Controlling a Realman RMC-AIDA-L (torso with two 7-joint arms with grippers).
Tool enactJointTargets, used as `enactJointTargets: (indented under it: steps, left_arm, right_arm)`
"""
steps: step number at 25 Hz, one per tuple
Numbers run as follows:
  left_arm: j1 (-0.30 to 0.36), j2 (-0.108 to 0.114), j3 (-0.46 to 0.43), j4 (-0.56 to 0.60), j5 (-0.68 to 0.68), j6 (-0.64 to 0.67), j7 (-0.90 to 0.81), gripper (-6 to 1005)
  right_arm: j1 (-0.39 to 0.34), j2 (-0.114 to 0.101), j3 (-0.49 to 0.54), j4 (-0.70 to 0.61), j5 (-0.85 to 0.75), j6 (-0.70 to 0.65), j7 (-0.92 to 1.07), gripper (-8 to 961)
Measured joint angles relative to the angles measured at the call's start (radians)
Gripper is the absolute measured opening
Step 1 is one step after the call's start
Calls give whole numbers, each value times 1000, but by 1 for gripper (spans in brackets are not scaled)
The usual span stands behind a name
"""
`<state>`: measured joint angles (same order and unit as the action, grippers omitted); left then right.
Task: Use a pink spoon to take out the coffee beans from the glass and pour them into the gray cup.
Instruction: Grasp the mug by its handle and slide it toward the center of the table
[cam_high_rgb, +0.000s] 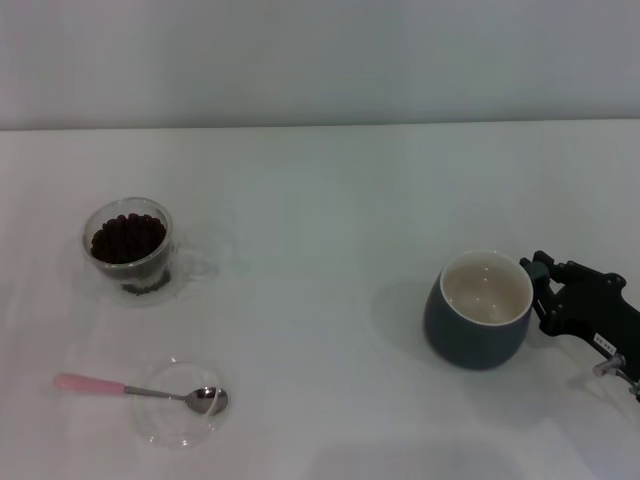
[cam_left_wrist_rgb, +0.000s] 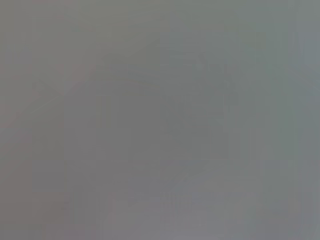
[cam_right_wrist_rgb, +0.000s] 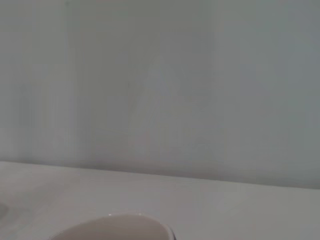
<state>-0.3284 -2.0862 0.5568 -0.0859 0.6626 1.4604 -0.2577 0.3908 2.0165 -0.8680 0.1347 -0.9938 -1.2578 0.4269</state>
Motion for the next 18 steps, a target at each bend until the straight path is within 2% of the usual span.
enactJointTargets:
  steps: [2,18]
  left_arm:
    - [-3,0,0,0,0,0,0,887]
    - [-14,0,4,0,4,-4,0,888]
  right_arm:
    - [2,1,0,8,0,-2,2,167]
    - [41,11,18,57,-90,-4,62,168]
